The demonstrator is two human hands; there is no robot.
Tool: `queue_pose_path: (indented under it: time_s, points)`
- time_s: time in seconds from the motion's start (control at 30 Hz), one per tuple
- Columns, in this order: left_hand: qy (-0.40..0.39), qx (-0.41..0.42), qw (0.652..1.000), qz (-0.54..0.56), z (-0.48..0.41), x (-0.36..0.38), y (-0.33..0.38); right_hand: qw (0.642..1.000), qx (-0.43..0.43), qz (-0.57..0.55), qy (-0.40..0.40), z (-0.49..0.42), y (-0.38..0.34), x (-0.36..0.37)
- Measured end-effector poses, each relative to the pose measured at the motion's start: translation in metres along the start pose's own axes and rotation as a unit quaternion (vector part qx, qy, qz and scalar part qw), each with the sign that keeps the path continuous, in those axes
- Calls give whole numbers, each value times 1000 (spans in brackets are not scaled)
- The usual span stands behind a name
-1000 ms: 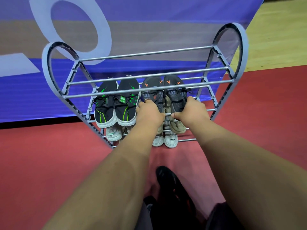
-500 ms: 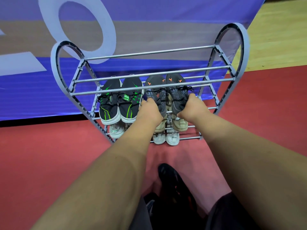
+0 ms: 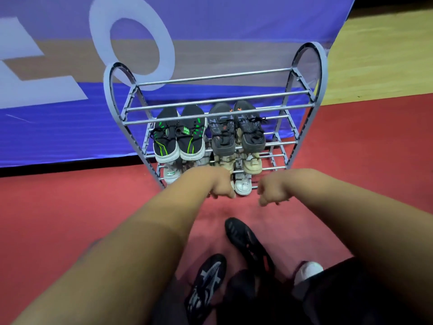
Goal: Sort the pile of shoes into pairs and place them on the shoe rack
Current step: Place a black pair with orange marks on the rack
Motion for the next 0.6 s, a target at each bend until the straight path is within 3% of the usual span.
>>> queue_pose_path:
  time_s: [0.07,0.1,0.17,0.27,0.43,0.6]
  points:
    - [-126,-26,991,31,4,22,3,998,28,20,-50,1,0,16]
    - [-150,-44,987,45,4,30,4,998,45,10,-51,2,1,21]
    - [-143,-61,986,62,-3,53,5,997,71,-27,-13,-7,4,38]
    - [-54,-48,995,71,-15,98,7,990,76,-108,49,-28,2,76]
    - [-59,-121,980,150,-32,200,-24,989,81,-119,-20,-79,-7,163]
    - [-84,-191,968,138,-38,303,-75,976,96,-177,-80,-103,-10,220]
Point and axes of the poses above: each hand's wrist, its own z-axis away from the middle knuckle, its own x-axis out of the palm, y = z × x, the point moved 1 cm from there along -z, towards the middle knuckle, and after that the axes turned 4 degrees about -y, right-handed, at the moved point
